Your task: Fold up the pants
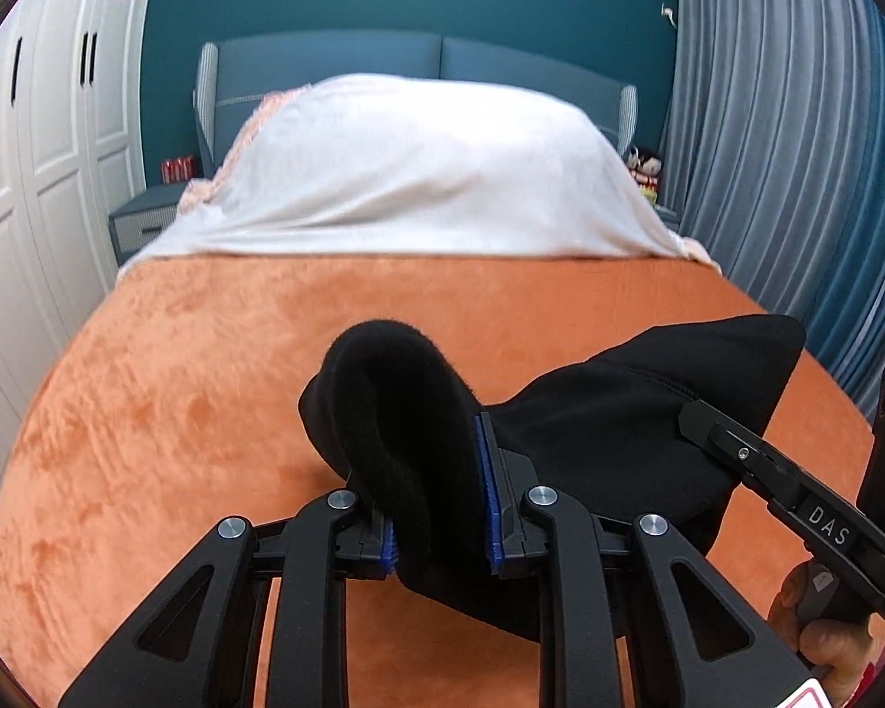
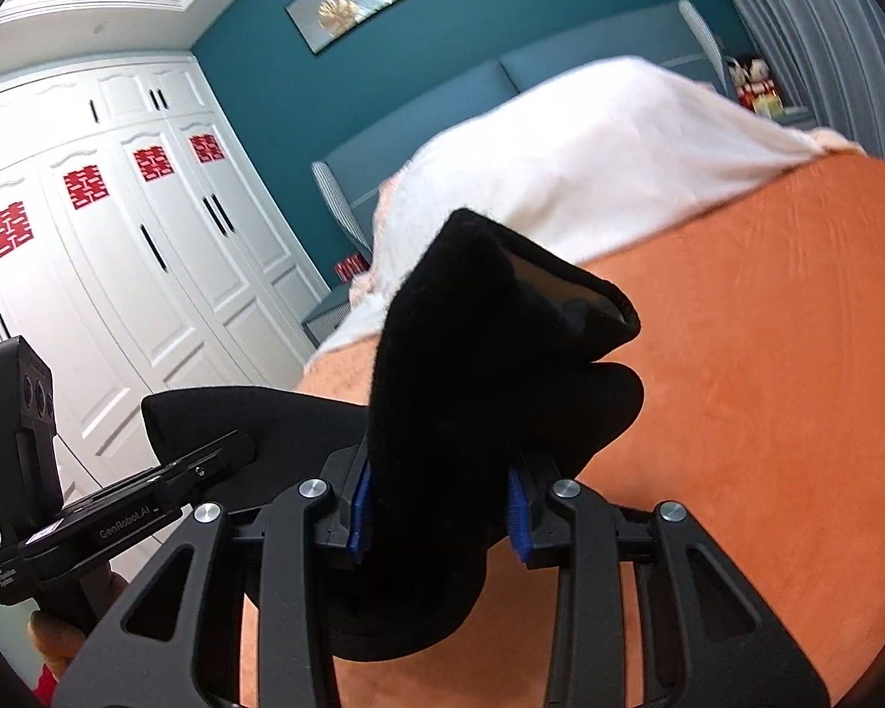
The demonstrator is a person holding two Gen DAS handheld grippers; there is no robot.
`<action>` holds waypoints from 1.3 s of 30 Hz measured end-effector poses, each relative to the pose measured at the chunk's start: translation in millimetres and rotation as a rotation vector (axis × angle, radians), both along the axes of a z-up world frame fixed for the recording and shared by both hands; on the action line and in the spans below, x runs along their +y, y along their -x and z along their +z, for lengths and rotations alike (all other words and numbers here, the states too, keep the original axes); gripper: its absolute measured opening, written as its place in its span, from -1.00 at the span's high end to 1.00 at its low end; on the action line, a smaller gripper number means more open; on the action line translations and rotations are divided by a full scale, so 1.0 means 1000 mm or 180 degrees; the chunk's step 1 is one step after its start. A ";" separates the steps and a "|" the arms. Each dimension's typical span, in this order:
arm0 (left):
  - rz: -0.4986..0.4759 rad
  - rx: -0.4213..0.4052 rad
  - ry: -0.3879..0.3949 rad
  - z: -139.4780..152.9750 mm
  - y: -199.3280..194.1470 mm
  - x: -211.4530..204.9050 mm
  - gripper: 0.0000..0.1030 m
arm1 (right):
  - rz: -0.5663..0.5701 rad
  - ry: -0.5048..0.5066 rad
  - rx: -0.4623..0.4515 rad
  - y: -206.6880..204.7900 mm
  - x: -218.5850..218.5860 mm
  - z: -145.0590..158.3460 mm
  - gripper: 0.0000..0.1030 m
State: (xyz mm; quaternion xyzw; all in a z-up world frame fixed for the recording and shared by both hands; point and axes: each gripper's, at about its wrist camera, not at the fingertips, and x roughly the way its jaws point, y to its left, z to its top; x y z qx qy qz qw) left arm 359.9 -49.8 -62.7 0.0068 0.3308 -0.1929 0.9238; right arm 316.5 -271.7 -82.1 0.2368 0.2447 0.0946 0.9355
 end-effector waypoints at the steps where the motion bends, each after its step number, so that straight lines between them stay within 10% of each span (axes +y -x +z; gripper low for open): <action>1: -0.0006 0.0046 -0.0014 -0.009 -0.001 0.000 0.63 | 0.0004 -0.0021 0.0069 0.001 0.000 -0.013 0.35; 10: -0.0075 0.0263 -0.0220 -0.086 0.031 0.004 0.50 | -0.0030 -0.0239 0.0505 0.033 -0.005 -0.101 0.22; 14: 0.0148 0.0639 -0.0352 -0.120 0.044 0.018 -0.32 | -0.0042 -0.0251 0.0918 0.048 -0.009 -0.129 -0.36; 18: 0.0535 0.0999 -0.0327 -0.133 0.068 0.072 -0.36 | -0.0319 -0.0396 0.1271 0.101 -0.040 -0.140 -0.43; 23: 0.0792 0.0799 -0.0226 -0.071 0.083 0.110 -0.34 | -0.0541 0.0206 0.0939 0.143 -0.062 -0.064 0.64; 27: 0.0650 0.0728 -0.0287 -0.055 0.042 0.058 -0.36 | -0.0201 0.0603 0.0807 0.093 -0.024 -0.028 0.66; 32: 0.0651 0.1250 -0.0612 -0.130 0.000 0.023 -0.37 | -0.0214 0.1026 0.1452 0.034 0.001 -0.095 0.68; 35: 0.0781 0.1387 -0.0377 -0.163 -0.007 0.041 -0.83 | -0.0277 0.0985 0.1365 0.040 -0.005 -0.117 0.67; 39: 0.0840 0.1587 0.0000 -0.173 -0.011 0.064 -0.90 | -0.0306 0.1246 0.1333 0.034 0.006 -0.119 0.58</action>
